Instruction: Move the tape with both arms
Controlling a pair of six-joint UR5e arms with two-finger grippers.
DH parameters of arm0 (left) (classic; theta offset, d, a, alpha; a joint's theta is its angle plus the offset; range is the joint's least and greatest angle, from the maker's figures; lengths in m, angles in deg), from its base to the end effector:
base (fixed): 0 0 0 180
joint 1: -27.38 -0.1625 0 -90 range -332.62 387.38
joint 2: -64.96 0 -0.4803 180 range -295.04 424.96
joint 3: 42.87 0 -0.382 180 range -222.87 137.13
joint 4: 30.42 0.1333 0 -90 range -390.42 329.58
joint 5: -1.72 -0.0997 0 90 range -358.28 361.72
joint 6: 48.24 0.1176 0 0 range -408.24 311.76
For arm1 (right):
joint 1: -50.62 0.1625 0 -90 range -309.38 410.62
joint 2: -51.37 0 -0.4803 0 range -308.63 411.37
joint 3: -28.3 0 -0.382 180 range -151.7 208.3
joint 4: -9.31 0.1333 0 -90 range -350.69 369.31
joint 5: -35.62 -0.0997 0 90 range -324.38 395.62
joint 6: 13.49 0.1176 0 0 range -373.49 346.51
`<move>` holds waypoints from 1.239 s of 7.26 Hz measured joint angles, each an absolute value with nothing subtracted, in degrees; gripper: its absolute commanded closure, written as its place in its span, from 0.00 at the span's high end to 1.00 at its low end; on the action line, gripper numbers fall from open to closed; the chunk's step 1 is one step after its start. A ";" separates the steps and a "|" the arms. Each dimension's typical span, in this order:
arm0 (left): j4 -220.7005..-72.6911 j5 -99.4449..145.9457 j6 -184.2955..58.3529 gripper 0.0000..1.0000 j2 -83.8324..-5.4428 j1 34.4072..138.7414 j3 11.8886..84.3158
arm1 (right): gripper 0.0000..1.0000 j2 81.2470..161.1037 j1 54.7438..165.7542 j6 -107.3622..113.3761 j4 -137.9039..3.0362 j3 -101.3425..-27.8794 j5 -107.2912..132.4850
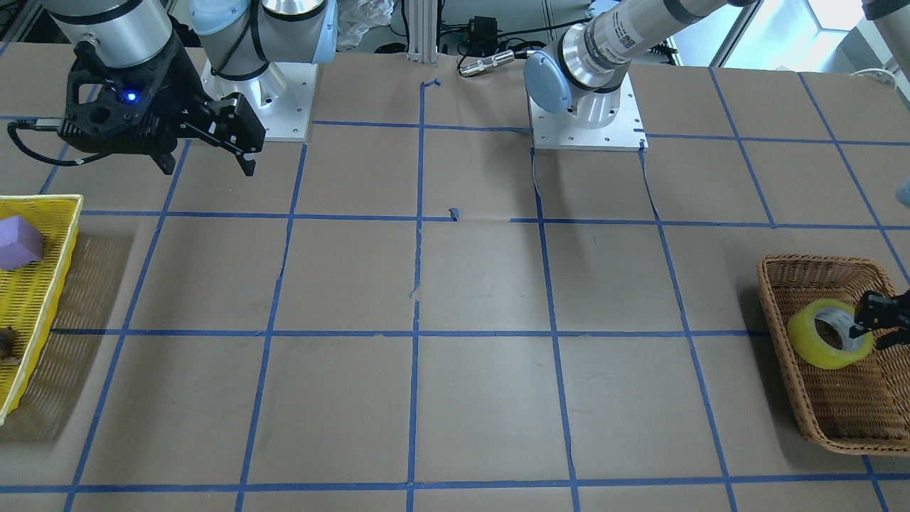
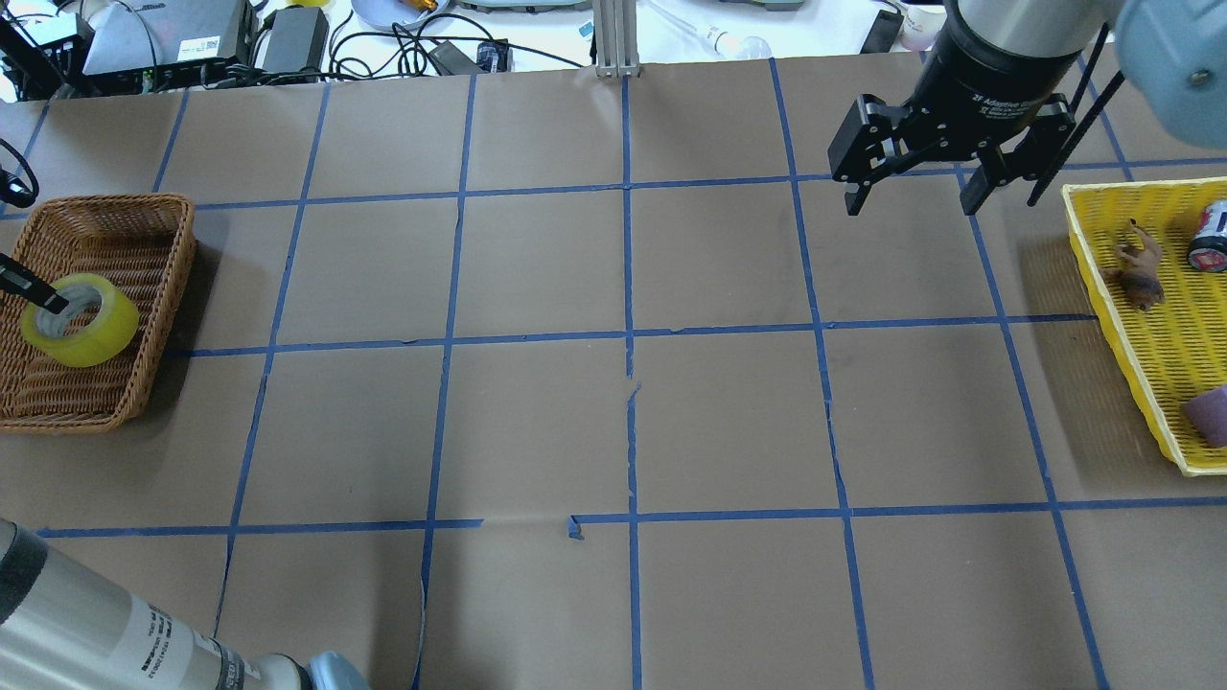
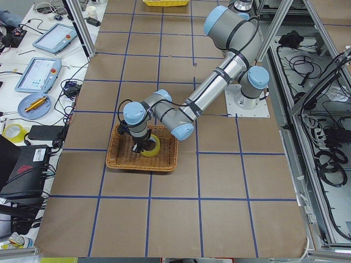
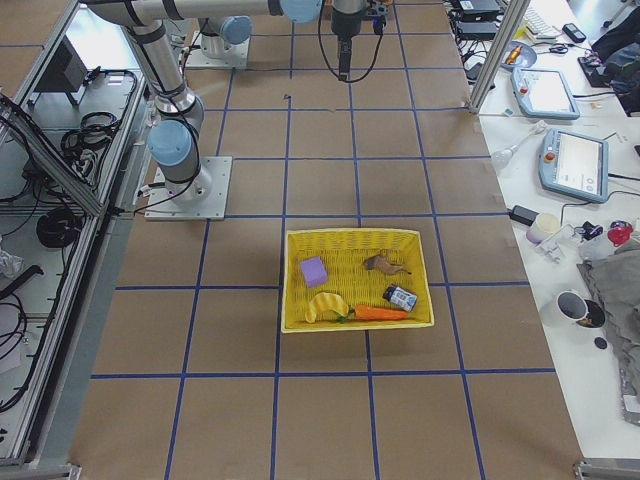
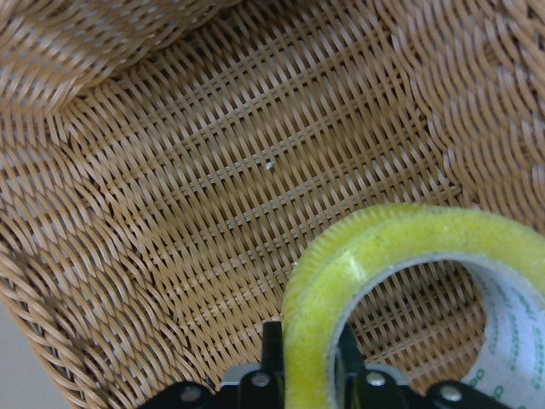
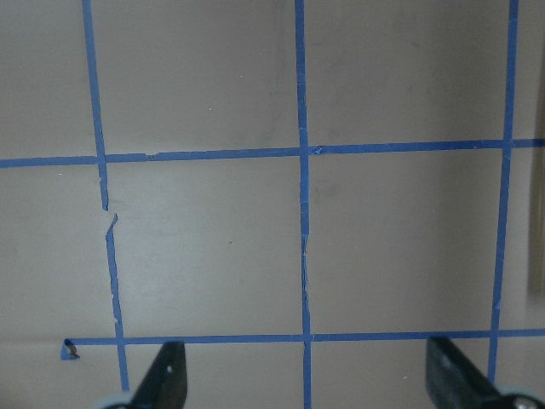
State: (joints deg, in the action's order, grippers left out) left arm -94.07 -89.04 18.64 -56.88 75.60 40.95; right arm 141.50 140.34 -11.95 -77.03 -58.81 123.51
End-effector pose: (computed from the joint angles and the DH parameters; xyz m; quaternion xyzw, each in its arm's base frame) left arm 0.3674 -0.6089 0.2887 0.2172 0.9761 0.0019 0.0088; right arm 0.1353 -0.4794 0.5443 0.0160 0.9997 0.0058 0.0183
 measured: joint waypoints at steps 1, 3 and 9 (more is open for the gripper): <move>-94.75 -89.81 15.61 0.58 -55.68 76.86 40.90 | 1.00 141.51 140.35 -11.78 -77.04 -58.68 123.56; -97.88 -94.14 4.00 0.58 -51.65 84.62 40.70 | 1.00 141.59 140.36 -11.68 -79.55 -58.38 124.17; -113.53 -91.87 -49.07 0.78 -38.98 116.36 40.53 | 1.00 135.01 139.41 -11.56 -86.72 -59.14 124.45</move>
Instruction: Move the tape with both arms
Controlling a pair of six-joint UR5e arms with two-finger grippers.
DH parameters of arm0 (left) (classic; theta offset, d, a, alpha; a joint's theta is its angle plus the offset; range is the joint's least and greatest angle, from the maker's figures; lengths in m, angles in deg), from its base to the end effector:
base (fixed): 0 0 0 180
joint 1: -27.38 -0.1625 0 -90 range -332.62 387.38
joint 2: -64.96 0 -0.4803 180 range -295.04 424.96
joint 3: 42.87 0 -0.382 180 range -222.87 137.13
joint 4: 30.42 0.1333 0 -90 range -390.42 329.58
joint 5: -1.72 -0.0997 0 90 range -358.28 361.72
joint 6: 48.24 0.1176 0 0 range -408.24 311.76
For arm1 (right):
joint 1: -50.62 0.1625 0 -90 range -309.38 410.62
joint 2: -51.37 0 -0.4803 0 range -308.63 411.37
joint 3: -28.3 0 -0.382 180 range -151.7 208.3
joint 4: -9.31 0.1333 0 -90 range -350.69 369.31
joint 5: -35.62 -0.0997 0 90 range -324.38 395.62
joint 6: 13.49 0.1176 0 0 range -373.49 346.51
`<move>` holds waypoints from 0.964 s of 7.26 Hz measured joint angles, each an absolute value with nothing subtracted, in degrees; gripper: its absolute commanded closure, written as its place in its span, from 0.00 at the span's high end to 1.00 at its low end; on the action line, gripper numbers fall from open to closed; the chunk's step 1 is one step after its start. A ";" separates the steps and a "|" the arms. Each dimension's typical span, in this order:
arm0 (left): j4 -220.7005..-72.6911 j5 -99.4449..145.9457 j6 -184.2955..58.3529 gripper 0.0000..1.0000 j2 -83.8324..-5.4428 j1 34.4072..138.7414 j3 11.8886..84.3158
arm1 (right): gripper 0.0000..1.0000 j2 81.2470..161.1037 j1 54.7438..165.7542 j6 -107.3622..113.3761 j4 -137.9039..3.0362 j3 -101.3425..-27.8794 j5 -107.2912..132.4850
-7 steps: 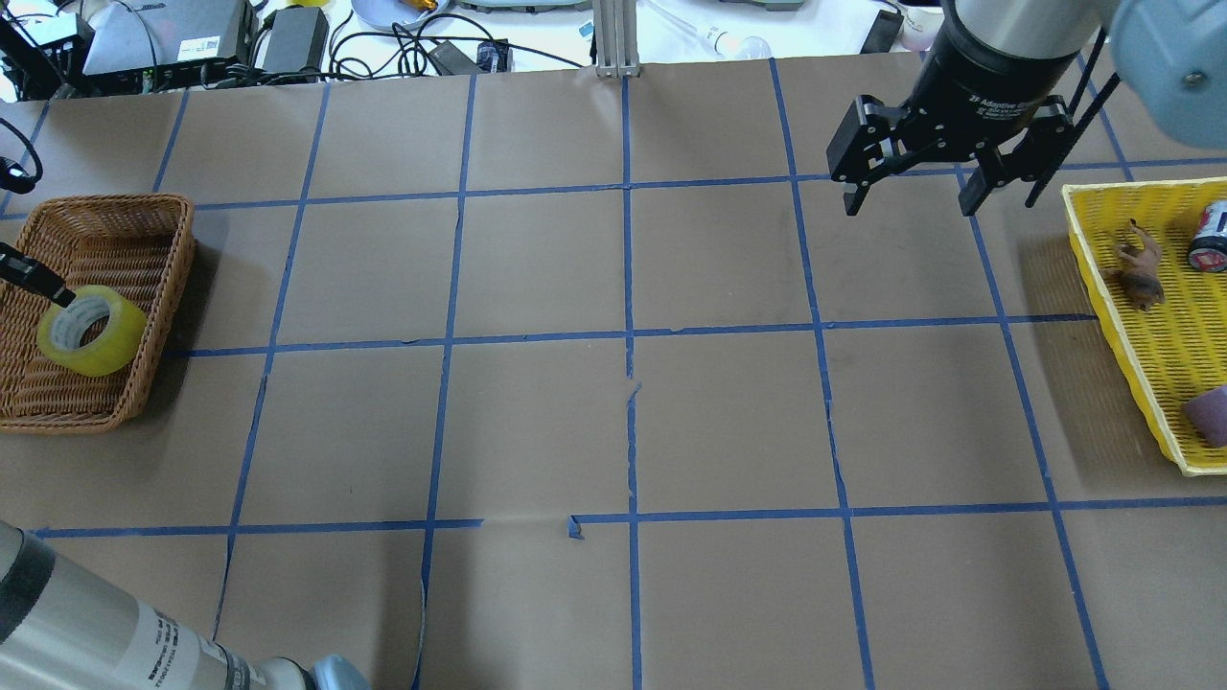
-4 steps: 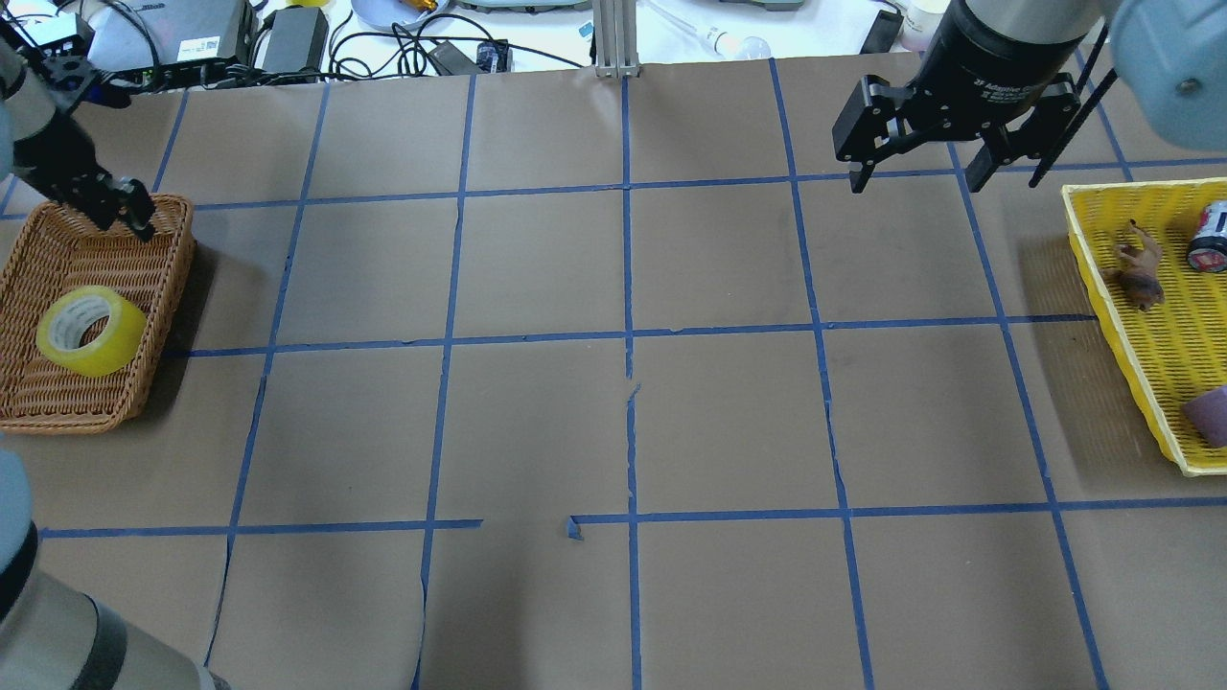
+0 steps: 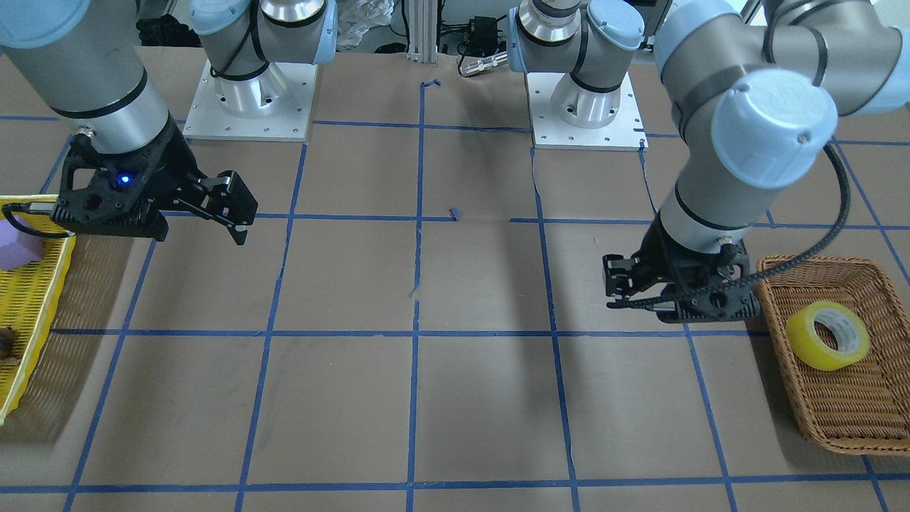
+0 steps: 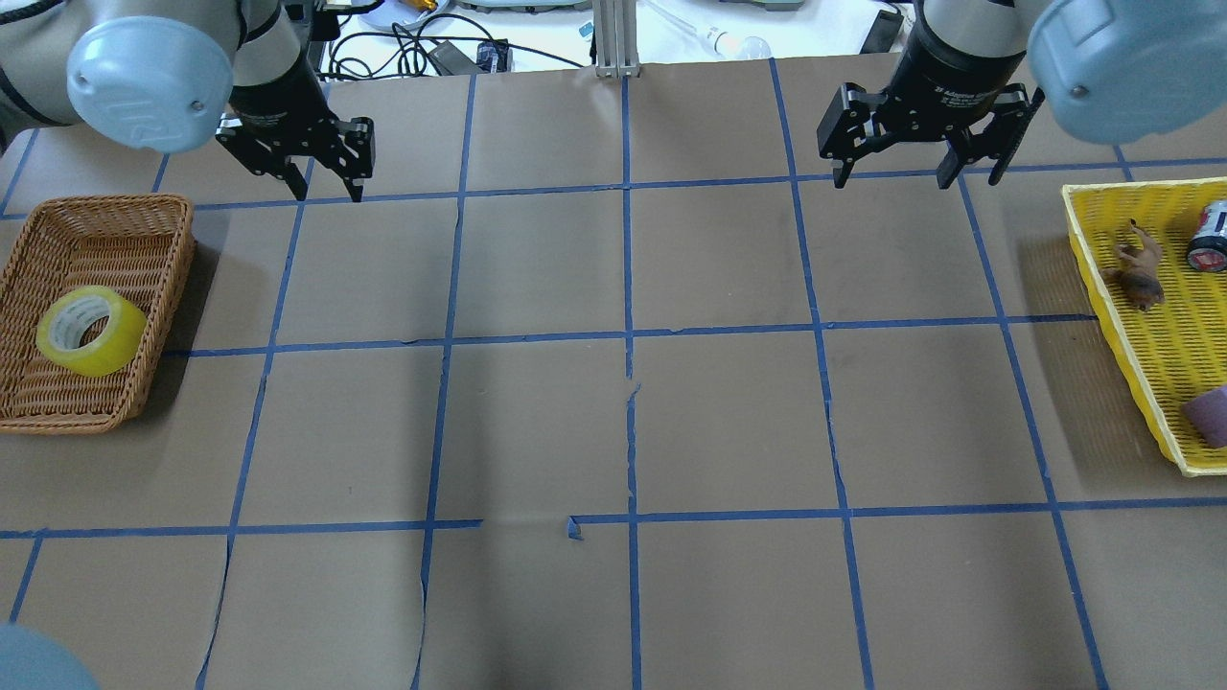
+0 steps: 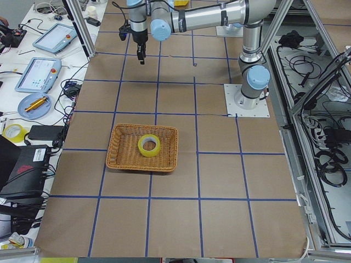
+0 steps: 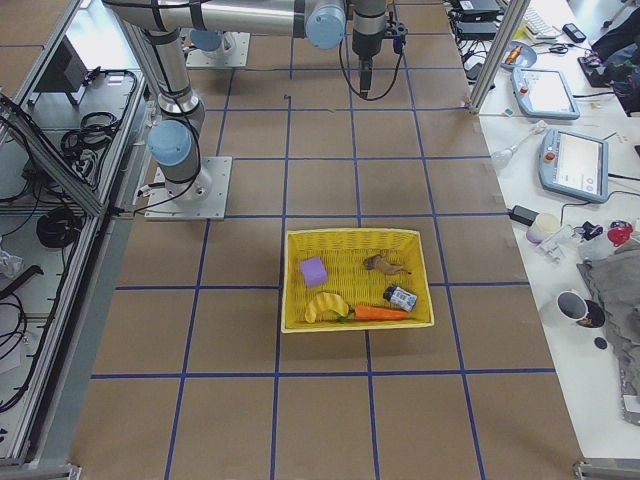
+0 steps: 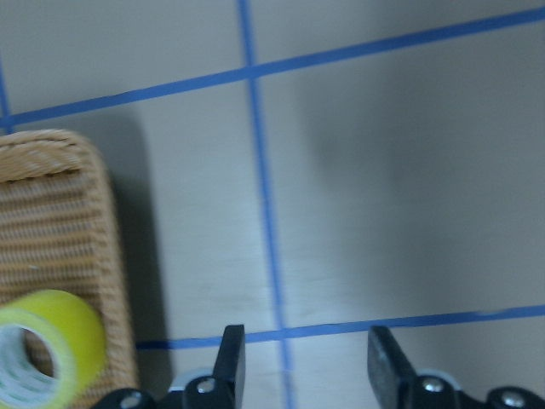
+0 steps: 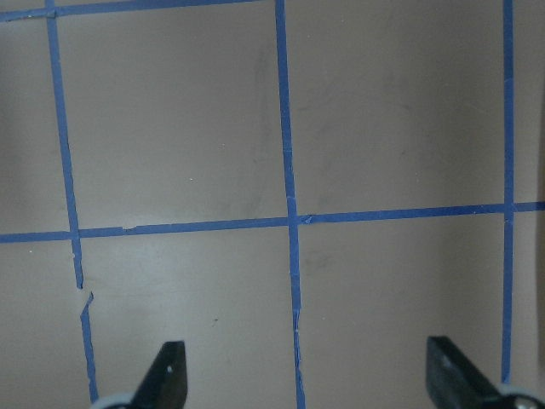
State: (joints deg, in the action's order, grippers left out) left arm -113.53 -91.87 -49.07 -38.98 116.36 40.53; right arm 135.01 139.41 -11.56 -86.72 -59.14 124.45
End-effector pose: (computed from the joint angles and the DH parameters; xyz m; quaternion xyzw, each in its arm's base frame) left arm -0.1154 -0.5955 0.4617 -0.0160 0.9994 0.0040 0.0313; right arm 0.1243 -0.5413 0.5009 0.0272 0.9994 -0.0194 0.0103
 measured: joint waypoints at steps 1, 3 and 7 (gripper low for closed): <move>-116.13 -89.77 -51.61 0.90 -36.37 117.19 40.67 | 1.00 135.32 139.29 -11.65 -85.59 -58.71 124.95; -118.32 -87.96 -52.75 1.00 -32.11 117.47 41.17 | 1.00 136.31 139.42 -11.19 -81.92 -58.24 127.81; -122.08 -84.24 -52.28 1.00 -28.37 117.23 40.86 | 1.00 137.40 139.69 -11.10 -82.02 -57.58 125.96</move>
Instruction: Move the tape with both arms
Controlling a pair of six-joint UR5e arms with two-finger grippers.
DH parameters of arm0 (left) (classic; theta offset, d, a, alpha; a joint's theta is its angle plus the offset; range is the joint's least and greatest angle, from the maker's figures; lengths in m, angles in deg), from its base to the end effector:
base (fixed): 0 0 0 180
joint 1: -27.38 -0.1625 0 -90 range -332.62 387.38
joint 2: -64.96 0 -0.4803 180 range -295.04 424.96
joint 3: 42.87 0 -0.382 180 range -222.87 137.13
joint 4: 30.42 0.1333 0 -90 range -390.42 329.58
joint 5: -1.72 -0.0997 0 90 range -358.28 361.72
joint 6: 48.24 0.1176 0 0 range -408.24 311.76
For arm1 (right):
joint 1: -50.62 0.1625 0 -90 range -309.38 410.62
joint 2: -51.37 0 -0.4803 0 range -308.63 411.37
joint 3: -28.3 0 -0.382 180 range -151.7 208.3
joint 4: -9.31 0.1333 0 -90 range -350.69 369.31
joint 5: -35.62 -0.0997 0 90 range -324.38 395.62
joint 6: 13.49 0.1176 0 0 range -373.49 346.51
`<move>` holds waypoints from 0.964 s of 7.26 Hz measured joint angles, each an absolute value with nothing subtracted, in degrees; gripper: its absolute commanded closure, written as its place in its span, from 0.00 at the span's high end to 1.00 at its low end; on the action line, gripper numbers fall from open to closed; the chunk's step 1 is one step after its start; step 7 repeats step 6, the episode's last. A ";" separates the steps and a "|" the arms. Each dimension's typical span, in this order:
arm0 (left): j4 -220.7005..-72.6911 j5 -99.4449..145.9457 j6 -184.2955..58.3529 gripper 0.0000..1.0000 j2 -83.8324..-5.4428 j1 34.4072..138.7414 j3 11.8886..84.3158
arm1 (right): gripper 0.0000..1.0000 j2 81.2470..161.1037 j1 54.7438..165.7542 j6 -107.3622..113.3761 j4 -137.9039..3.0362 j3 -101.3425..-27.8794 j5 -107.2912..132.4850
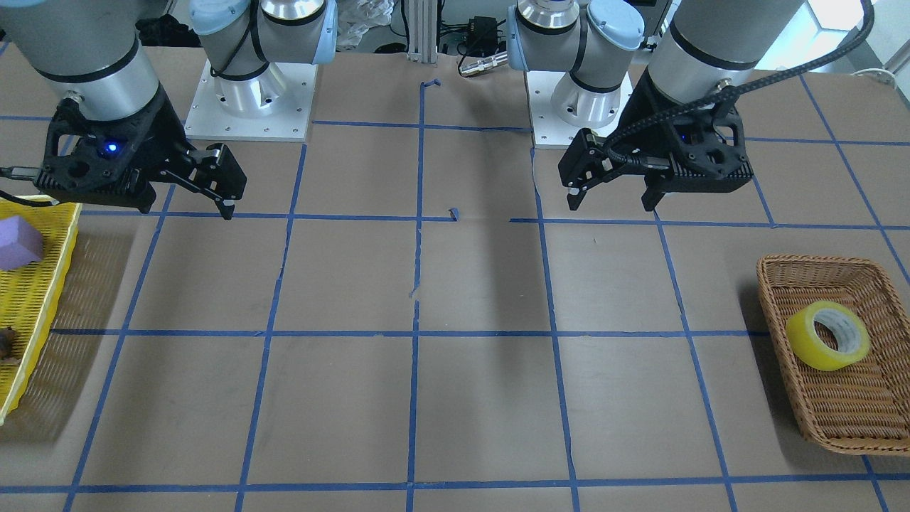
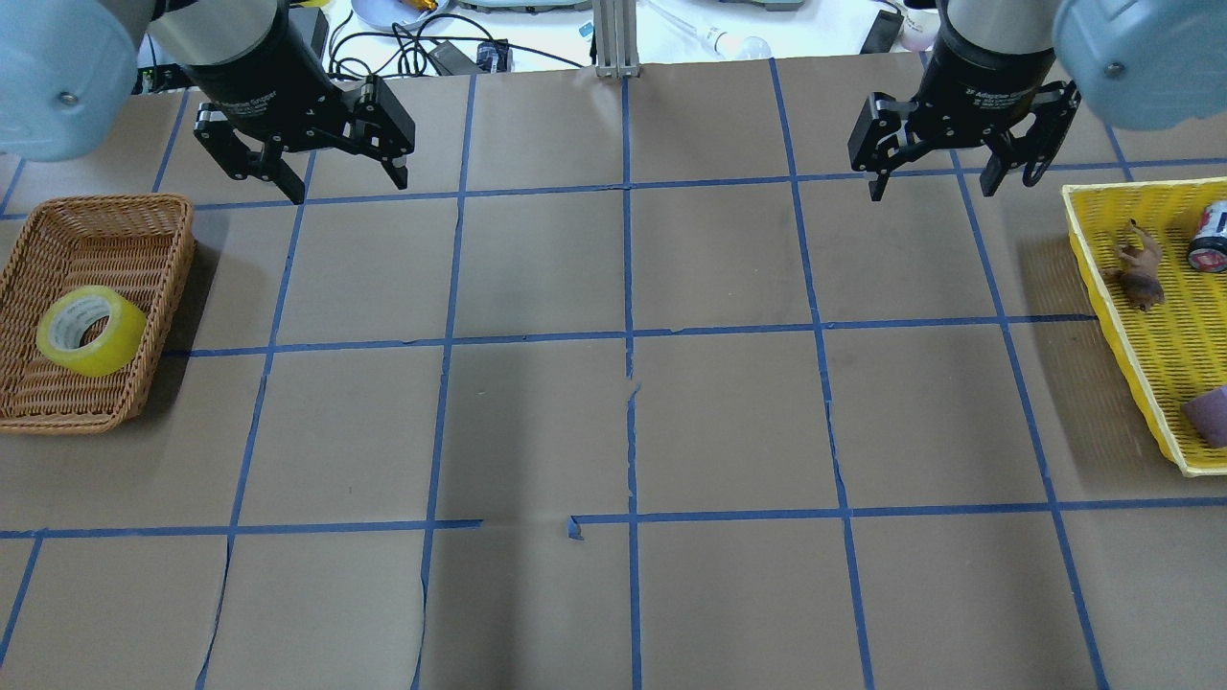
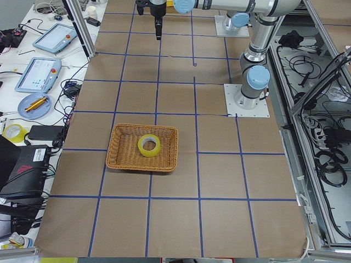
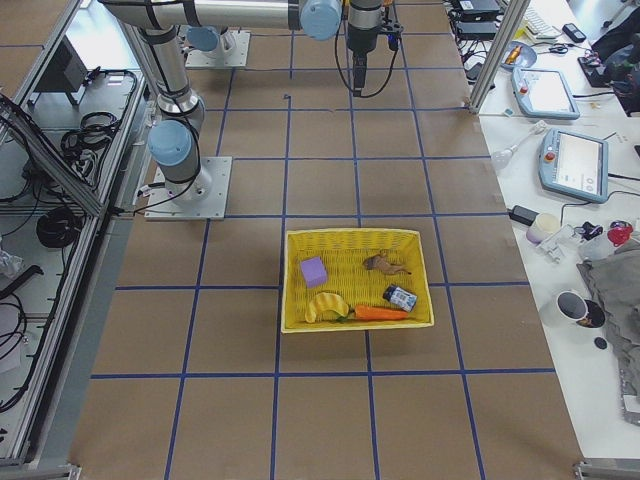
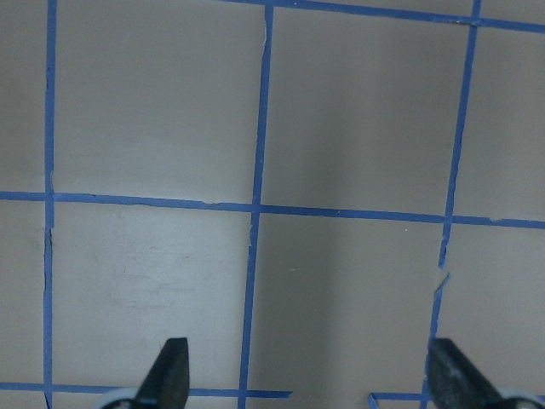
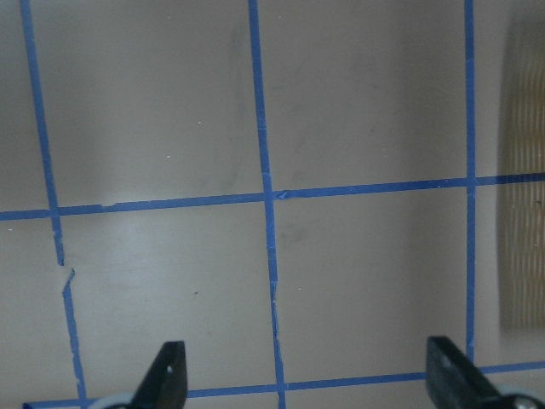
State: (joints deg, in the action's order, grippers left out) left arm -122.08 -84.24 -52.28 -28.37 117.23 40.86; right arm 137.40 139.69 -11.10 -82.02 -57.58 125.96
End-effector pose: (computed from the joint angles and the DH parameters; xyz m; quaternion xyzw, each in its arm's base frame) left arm -0.1402 -0.5121 0.5465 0.0361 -0.9987 0.0100 0.0356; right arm 0.1242 -0.5200 0.5277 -0.0290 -0.9995 0.0130 0.0028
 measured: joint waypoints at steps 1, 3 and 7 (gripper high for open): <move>-124.10 -85.12 -52.12 1.00 -27.41 117.16 40.84 | 1.00 137.79 139.68 -11.11 -81.93 -57.38 124.75; -125.35 -88.04 -49.53 1.00 -26.08 117.05 41.26 | 1.00 138.78 139.65 -11.35 -80.45 -57.58 124.29; -125.14 -88.47 -48.16 1.00 -25.44 117.10 41.03 | 1.00 139.76 139.61 -11.22 -79.46 -57.27 124.21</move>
